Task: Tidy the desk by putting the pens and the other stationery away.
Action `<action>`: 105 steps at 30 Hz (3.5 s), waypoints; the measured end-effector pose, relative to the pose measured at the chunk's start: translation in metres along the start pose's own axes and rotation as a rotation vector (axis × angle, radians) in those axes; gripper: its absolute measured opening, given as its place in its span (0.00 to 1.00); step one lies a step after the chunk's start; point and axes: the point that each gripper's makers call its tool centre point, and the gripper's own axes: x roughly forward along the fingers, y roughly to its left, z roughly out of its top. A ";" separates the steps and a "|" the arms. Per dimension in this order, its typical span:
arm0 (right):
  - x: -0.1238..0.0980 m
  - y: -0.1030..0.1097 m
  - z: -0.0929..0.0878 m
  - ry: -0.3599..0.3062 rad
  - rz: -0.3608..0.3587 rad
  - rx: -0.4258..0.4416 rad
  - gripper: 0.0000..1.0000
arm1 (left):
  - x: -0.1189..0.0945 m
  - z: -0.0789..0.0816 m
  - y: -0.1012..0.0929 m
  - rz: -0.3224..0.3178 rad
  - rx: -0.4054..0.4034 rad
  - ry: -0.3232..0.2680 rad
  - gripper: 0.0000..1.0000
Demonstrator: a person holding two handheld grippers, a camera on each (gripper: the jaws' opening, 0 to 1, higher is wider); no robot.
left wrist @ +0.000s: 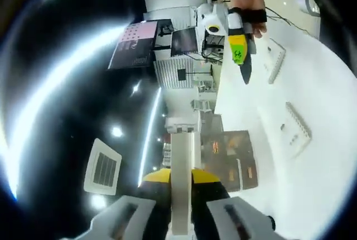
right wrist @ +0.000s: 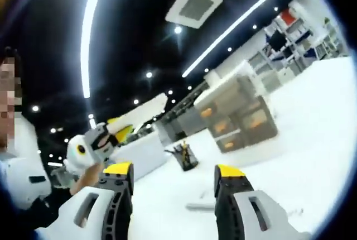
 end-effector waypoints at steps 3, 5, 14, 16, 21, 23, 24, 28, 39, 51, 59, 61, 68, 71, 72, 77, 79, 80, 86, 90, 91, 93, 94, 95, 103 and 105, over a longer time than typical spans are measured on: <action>-0.012 -0.007 -0.002 0.020 -0.036 -0.043 0.55 | 0.014 0.005 0.001 -0.037 -0.023 -0.014 0.11; -0.018 -0.010 -0.003 0.031 -0.053 -0.070 0.55 | 0.023 0.007 0.001 -0.061 -0.032 -0.022 0.11; -0.042 -0.018 -0.005 0.038 -0.079 -0.098 0.56 | 0.062 0.003 0.008 -0.132 -0.079 -0.017 0.11; -0.047 -0.022 -0.004 0.029 -0.090 -0.094 0.56 | 0.069 0.003 0.011 -0.143 -0.081 -0.016 0.11; -0.055 -0.026 -0.001 0.008 -0.098 -0.076 0.56 | 0.088 0.002 0.011 -0.210 -0.121 -0.013 0.11; -0.058 -0.026 0.000 0.003 -0.099 -0.080 0.56 | 0.097 -0.002 0.008 -0.239 -0.132 -0.008 0.11; -0.059 -0.026 0.001 0.002 -0.099 -0.081 0.56 | 0.099 -0.003 0.005 -0.261 -0.152 -0.004 0.11; -0.064 -0.028 0.004 -0.010 -0.104 -0.083 0.56 | 0.109 -0.011 -0.004 -0.349 -0.284 0.029 0.11; -0.064 -0.029 0.003 -0.019 -0.106 -0.083 0.56 | 0.135 -0.029 -0.004 -0.417 -0.302 0.080 0.11; -0.062 -0.023 0.006 -0.027 -0.104 -0.095 0.56 | 0.161 -0.047 -0.027 -0.519 -0.273 0.142 0.11; -0.064 -0.028 0.007 -0.031 -0.115 -0.088 0.56 | 0.175 -0.056 -0.039 -0.568 -0.286 0.165 0.11; -0.064 -0.027 0.007 -0.030 -0.113 -0.087 0.56 | 0.178 -0.058 -0.043 -0.570 -0.279 0.172 0.11; -0.064 -0.030 0.007 -0.031 -0.117 -0.079 0.56 | 0.188 -0.061 -0.056 -0.581 -0.273 0.194 0.11; -0.065 -0.031 0.006 -0.027 -0.117 -0.074 0.55 | 0.190 -0.062 -0.058 -0.575 -0.254 0.198 0.11; -0.065 -0.032 0.006 -0.027 -0.117 -0.071 0.55 | 0.191 -0.062 -0.059 -0.572 -0.250 0.199 0.11; -0.066 -0.034 0.007 -0.031 -0.122 -0.063 0.55 | 0.195 -0.063 -0.059 -0.564 -0.246 0.212 0.11; -0.065 -0.034 0.006 -0.029 -0.121 -0.062 0.55 | 0.198 -0.063 -0.060 -0.560 -0.246 0.219 0.11; -0.065 -0.034 0.005 -0.026 -0.120 -0.062 0.55 | 0.200 -0.063 -0.060 -0.557 -0.246 0.223 0.11; -0.064 -0.032 0.003 -0.015 -0.112 -0.065 0.55 | 0.208 -0.065 -0.060 -0.525 -0.284 0.255 0.11; -0.065 -0.033 0.003 -0.012 -0.113 -0.065 0.55 | 0.214 -0.059 -0.062 -0.527 -0.287 0.259 0.11; -0.066 -0.034 0.003 -0.014 -0.113 -0.064 0.55 | 0.216 -0.058 -0.062 -0.526 -0.287 0.259 0.11; -0.067 -0.035 0.004 -0.019 -0.112 -0.059 0.55 | 0.218 -0.059 -0.061 -0.524 -0.298 0.263 0.12; -0.067 -0.035 0.004 -0.021 -0.112 -0.055 0.55 | 0.218 -0.059 -0.061 -0.525 -0.300 0.264 0.12; -0.067 -0.035 0.004 -0.022 -0.112 -0.053 0.55 | 0.219 -0.060 -0.060 -0.520 -0.330 0.270 0.12; -0.065 -0.035 0.001 -0.016 -0.107 -0.052 0.55 | 0.218 -0.061 -0.057 -0.514 -0.599 0.236 0.21; -0.065 -0.035 0.001 -0.016 -0.110 -0.052 0.55 | 0.218 -0.065 -0.052 -0.485 -0.625 0.245 0.32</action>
